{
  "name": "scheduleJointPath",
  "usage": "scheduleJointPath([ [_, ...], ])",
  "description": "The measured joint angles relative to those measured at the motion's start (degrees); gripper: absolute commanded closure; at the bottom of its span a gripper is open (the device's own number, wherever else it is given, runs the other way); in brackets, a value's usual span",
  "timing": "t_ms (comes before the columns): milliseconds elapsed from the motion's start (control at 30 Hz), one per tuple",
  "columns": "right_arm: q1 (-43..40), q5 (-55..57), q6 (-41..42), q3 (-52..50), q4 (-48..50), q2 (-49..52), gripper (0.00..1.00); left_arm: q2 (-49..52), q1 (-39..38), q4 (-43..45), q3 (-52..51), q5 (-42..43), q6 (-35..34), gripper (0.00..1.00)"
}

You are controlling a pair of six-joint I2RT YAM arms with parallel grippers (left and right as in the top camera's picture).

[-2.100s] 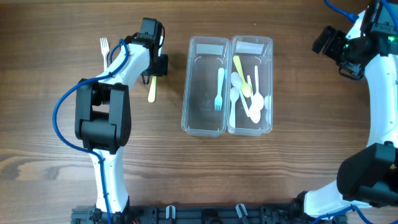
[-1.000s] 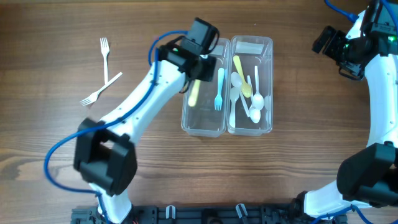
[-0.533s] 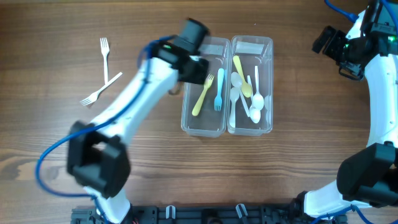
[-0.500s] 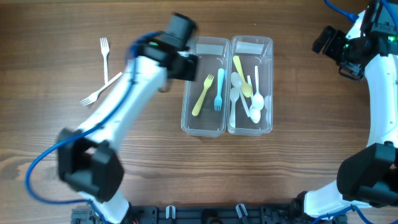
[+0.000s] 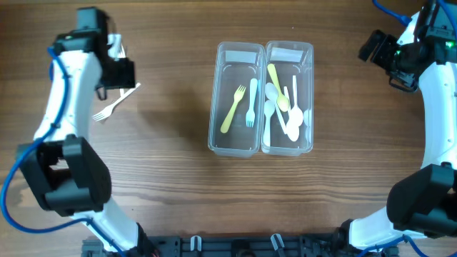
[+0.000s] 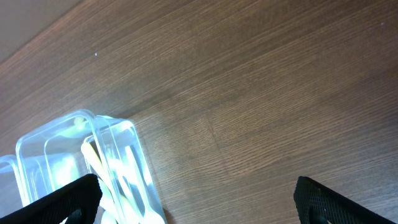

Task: Pack container
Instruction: 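Move the left gripper to the upright white fork and grasp it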

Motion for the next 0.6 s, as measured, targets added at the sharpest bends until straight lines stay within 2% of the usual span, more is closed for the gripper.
scheduleJointPath([
  [100,0.00,0.00,0.00,0.00,0.00,0.00,0.00,2.73,2.86,3.58,-0.04,2.78,-0.22,0.30],
  [367,0.00,-0.02,0.00,0.00,0.35,0.00,0.00,9.75,2.95,19.41,-0.11,5.29,-0.81,0.28],
  [600,0.00,0.00,0.00,0.00,-0.09,0.00,0.00,15.08,2.67,24.00,-0.11,5.55,-1.90,0.17],
])
